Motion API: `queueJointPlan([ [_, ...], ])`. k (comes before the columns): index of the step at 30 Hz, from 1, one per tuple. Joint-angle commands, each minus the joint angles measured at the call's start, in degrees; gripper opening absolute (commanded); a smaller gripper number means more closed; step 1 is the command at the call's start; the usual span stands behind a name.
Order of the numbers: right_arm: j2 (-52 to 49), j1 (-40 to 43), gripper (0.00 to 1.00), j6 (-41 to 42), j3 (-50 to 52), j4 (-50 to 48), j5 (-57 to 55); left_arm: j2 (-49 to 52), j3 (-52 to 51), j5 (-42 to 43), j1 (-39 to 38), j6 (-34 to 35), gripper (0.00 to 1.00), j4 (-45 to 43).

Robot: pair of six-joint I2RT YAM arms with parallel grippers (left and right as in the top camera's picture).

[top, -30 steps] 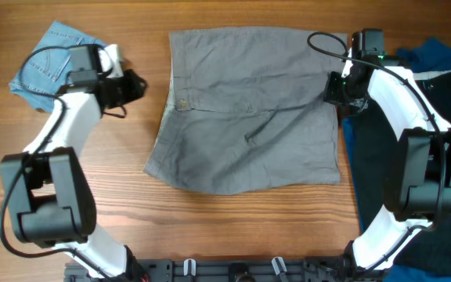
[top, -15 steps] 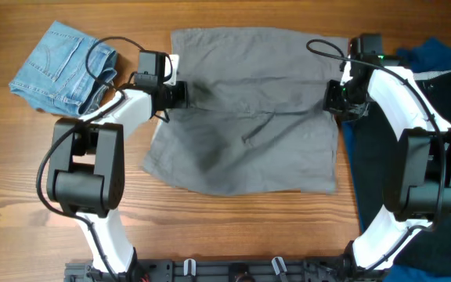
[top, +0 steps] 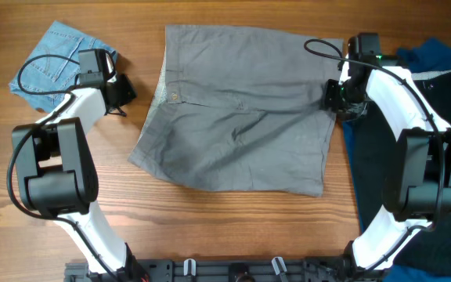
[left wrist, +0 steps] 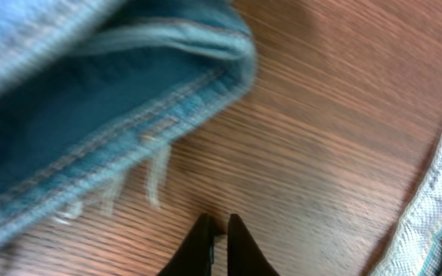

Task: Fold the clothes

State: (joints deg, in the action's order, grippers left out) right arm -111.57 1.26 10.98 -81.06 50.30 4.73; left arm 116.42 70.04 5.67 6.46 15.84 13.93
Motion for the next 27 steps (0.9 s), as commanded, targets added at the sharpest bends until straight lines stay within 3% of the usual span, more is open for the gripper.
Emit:
queueJointPlan([
  [1, -0.59, 0.22, 0.73, -4.39, -0.22, -0.15, 3.39, -2.36, -2.08, 11.63, -1.81, -6.54, 0.19, -0.24],
  [6, -0.61, 0.22, 0.72, -3.67, 0.59, 0.0, 4.66, -5.4, -2.1, 14.29, -7.17, -7.19, 0.26, -3.5],
  [10, -0.61, 0.22, 0.7, -3.06, 0.87, -1.86, 4.35, -4.35, -2.1, 13.66, -12.63, -13.94, 0.26, -4.9],
  [12, -0.59, 0.22, 0.84, -6.01, 0.85, -1.22, 6.91, -2.47, -2.1, 9.62, -14.05, -14.12, 0.27, -6.4],
  [16, 0.0, 0.22, 0.78, -11.1, 0.81, 5.16, 8.85, 3.67, -2.1, 9.16, -14.05, -13.68, 0.26, -9.6],
  [18, 1.44, 0.22, 0.78, -11.61, 0.81, 6.78, 8.9, 5.86, -2.1, 5.29, -13.68, -12.28, 0.21, -9.16],
  [21, 5.31, 0.22, 0.86, -12.28, 0.81, 8.13, 8.87, 7.32, -2.1, -6.16, -8.63, -2.99, 0.1, -5.11],
  [23, 5.18, 0.22, 0.87, -12.0, 0.83, 8.61, 8.9, 7.21, -2.08, -6.12, -6.12, -1.57, 0.09, -4.31],
  [26, 4.9, 0.22, 0.8, -8.41, 1.01, 8.2, 8.04, 6.91, -2.08, -6.01, -3.85, -1.03, 0.08, -1.55],
  [27, 4.9, 0.22, 0.73, -6.47, 1.2, 7.3, 7.61, 6.71, -2.08, -5.99, -3.58, -1.01, 0.08, -0.74],
])
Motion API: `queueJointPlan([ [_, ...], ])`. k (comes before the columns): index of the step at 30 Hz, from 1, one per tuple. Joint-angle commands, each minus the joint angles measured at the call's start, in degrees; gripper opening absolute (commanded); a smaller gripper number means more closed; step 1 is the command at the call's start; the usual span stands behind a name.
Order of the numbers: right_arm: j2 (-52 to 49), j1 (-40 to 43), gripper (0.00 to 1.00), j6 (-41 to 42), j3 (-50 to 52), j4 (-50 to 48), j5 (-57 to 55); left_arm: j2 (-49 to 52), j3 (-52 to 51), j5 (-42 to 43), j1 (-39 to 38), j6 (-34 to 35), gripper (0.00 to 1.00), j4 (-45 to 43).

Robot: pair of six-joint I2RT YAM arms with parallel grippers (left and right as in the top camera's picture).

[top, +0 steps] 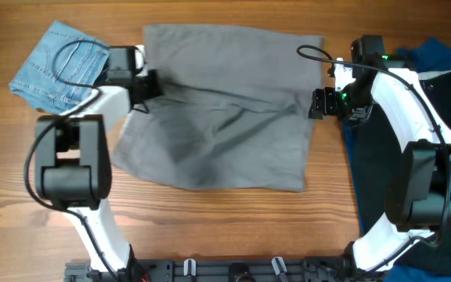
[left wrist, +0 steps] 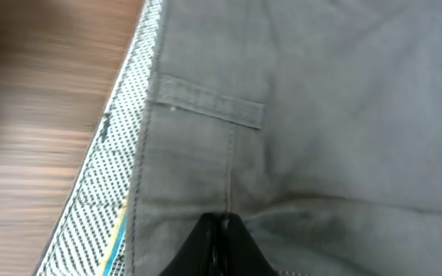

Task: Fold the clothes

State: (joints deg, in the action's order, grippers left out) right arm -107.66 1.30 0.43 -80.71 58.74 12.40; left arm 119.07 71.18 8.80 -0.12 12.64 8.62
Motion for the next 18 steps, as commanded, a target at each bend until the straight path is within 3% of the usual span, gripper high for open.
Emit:
queueJointPlan([
  [1, 0.98, 0.15, 0.65, 4.13, 1.03, -1.88, 0.55, 4.02, -3.21, -9.11, 2.97, 2.19, 0.08, 4.83],
  [3, 0.98, -0.26, 0.61, 4.09, 2.27, -5.4, 2.95, 3.72, -3.21, -9.11, 2.86, 2.16, 0.09, 5.14],
  [4, 0.98, -0.61, 0.67, 4.09, 3.52, -8.24, 4.28, 3.56, -3.21, -9.05, 2.86, 2.19, 0.09, 5.16],
  [5, 0.94, -0.98, 0.93, 4.42, 5.11, -11.54, 6.29, 3.13, -3.21, -8.24, 2.86, 2.16, 0.12, 5.16],
  [7, 0.07, -2.25, 0.99, 7.54, 8.13, -16.52, 8.22, 2.05, -3.21, -7.02, 2.86, 1.66, 0.21, 5.18],
  [9, -2.12, -3.76, 1.0, 10.58, 10.08, -21.35, 8.9, -0.37, -3.21, -5.42, 2.86, 1.09, 0.3, 5.25],
  [12, -3.26, -4.24, 0.95, 12.13, 10.08, -23.63, 10.73, -2.93, -3.21, -4.48, 2.84, 1.09, 0.34, 5.6],
  [14, -3.26, -4.26, 0.77, 12.02, 10.08, -26.25, 12.13, -4.28, -3.21, -2.29, 2.84, 1.09, 0.35, 6.05],
  [15, -3.26, -4.31, 0.73, 12.17, 10.08, -28.28, 12.2, -4.68, -3.21, -1.42, 2.84, 1.11, 0.35, 6.27],
  [16, -3.26, -4.37, 0.73, 13.7, 10.08, -31.23, 12.31, -4.96, -3.21, -0.74, 2.86, 1.11, 0.35, 6.54],
  [17, -3.26, -4.35, 0.9, 14.97, 10.08, -34.03, 11.89, -5.09, -3.21, -0.5, 2.86, 1.09, 0.36, 6.95],
  [18, -3.26, -4.35, 0.92, 16.11, 10.08, -36.26, 10.93, -5.22, -3.21, -0.39, 2.86, 1.09, 0.36, 7.21],
])
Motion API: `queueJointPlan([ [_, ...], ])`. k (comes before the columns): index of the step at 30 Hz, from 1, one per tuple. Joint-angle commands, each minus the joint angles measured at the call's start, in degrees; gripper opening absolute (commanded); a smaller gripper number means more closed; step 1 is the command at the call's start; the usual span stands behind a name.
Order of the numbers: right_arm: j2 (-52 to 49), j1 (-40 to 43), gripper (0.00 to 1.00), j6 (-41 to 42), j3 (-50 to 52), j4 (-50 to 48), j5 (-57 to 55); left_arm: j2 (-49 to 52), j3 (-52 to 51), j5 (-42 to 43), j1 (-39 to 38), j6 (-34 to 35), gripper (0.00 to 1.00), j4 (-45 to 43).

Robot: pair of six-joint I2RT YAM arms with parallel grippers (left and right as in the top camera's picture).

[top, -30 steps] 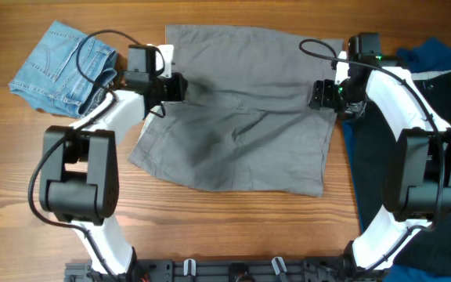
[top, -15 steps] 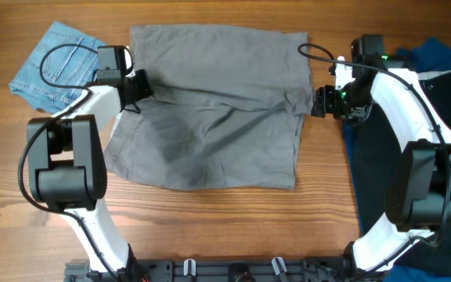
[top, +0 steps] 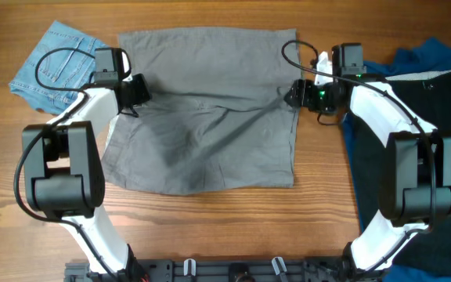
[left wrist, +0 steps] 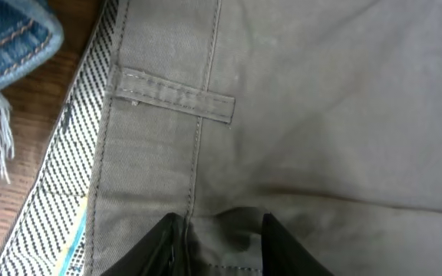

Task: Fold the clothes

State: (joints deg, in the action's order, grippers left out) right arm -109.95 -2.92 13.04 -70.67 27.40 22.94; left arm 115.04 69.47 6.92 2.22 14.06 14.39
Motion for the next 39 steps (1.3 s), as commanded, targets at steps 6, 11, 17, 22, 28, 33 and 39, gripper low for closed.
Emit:
queueJointPlan([
  [6, -0.94, -0.02, 0.82, -2.08, -4.22, 4.11, -6.25, -4.24, -1.51, 9.73, -0.24, -6.69, 0.51, 11.58],
  [11, 4.87, 1.6, 0.91, -2.54, -7.21, 7.85, -13.57, -17.68, -1.51, 12.31, -3.54, -8.33, 0.62, 16.61],
  [17, 9.79, 3.21, 0.97, -0.81, -7.23, 8.52, -13.57, -21.16, -4.42, 12.13, -22.58, -8.72, 0.49, 26.21],
  [22, 9.77, 3.21, 0.97, 0.61, -7.23, 9.03, -13.55, -13.38, -7.56, 6.93, -35.67, -5.95, 0.12, 27.3],
  [28, 9.77, 3.19, 0.98, 0.15, -7.21, 6.12, -13.53, -7.34, -12.55, 7.02, -38.71, 4.87, 0.04, 36.81],
  [33, 5.31, 2.05, 0.98, -2.47, -6.34, -1.03, -10.27, -7.48, -17.73, 17.86, -38.71, 10.67, 0.04, 44.46],
  [39, -5.42, 0.83, 0.97, -2.49, -6.34, -8.72, -7.65, -10.03, -17.73, 19.56, -38.71, 14.4, 0.04, 53.88],
])
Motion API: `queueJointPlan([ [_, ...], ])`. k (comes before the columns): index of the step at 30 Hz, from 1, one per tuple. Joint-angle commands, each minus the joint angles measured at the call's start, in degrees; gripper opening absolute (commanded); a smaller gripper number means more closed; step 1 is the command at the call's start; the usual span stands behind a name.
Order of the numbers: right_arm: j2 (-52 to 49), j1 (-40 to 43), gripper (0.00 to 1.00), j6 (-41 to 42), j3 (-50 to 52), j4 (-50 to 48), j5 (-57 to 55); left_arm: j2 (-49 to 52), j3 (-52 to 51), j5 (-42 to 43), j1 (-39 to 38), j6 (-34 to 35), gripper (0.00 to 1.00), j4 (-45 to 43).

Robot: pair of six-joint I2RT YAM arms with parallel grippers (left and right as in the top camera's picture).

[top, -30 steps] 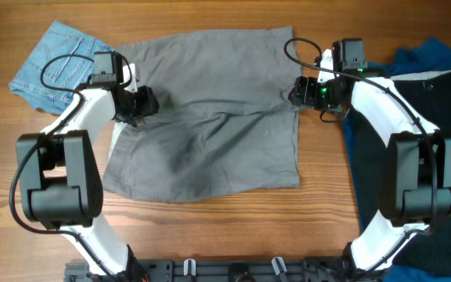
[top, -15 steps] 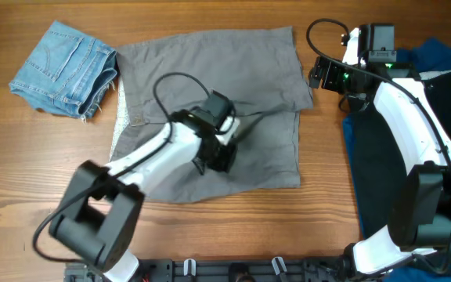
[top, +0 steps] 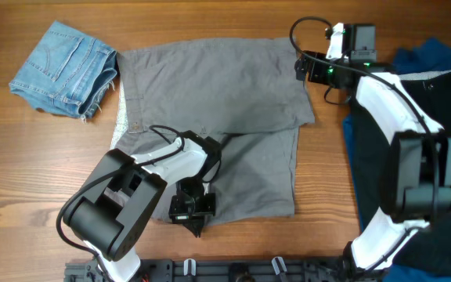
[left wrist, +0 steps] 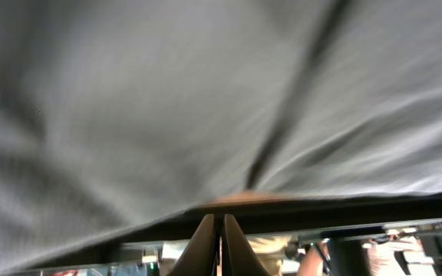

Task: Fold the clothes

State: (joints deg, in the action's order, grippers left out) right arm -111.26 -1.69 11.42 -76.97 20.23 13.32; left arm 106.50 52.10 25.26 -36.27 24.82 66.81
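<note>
The grey shorts (top: 210,102) lie spread across the table's middle, an upper layer ending in a crease line that runs across them. My left gripper (top: 195,227) is at their near hem, pointing toward the table's front. In the left wrist view blurred grey cloth (left wrist: 167,100) fills the frame above the left gripper (left wrist: 221,224), whose jaws are shut with nothing seen between the tips. My right gripper (top: 299,68) sits at the shorts' far right corner. Its jaws are too small to read.
Folded blue denim shorts (top: 63,56) lie at the far left. A heap of dark blue clothes (top: 421,117) covers the right side under the right arm. A black rail (top: 233,270) runs along the front edge.
My left gripper was open on the waistband at the far left and is now shut at the near hem. The right gripper has moved from the right edge to the far right corner. A crease now crosses the shorts.
First my left gripper was shut on bare wood beside the denim, the right one at the shorts' right edge. Then the left was shut on the waistband and the shorts lay further left. Then it stood open there. Now it is at the near hem, shut.
</note>
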Motion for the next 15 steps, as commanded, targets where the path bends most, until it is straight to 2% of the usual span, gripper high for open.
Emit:
queueJointPlan([
  [1, -5.62, -0.39, 0.97, -0.9, -0.04, -2.67, 2.19, -2.23, -0.35, 1.29, -0.2, 4.2, 0.04, 2.16],
  [3, -8.57, -0.39, 0.96, -1.01, -0.04, -6.23, 2.86, -3.19, -0.35, 1.27, -0.2, 4.42, 0.04, 3.1],
  [5, -12.35, -0.74, 0.89, -0.7, -0.04, -12.11, 6.25, -4.42, -0.35, 1.22, -0.2, 4.42, 0.04, 1.84],
  [8, -15.65, -2.97, 0.84, 0.11, -0.04, -13.7, 6.47, -5.53, -0.35, 1.05, -0.2, 4.63, 0.04, 1.31],
  [10, -16.81, -4.46, 0.68, 0.13, -0.04, -15.26, 6.45, -6.29, -0.35, 1.07, -0.2, 4.63, 0.04, 0.74],
  [12, -16.79, -4.5, 0.27, 2.73, -1.07, -19.43, 5.79, -6.32, -0.35, 1.03, -0.2, 4.63, 0.04, -0.42],
  [13, -16.79, -4.22, 0.2, 4.33, -1.95, -20.2, 5.81, -6.32, -0.35, 1.03, -0.2, 4.63, 0.04, -0.59],
  [15, -16.76, -3.04, 0.12, 6.6, -5.92, -22.99, 6.21, -6.32, -0.35, 0.46, -0.2, 4.63, 0.04, -0.98],
])
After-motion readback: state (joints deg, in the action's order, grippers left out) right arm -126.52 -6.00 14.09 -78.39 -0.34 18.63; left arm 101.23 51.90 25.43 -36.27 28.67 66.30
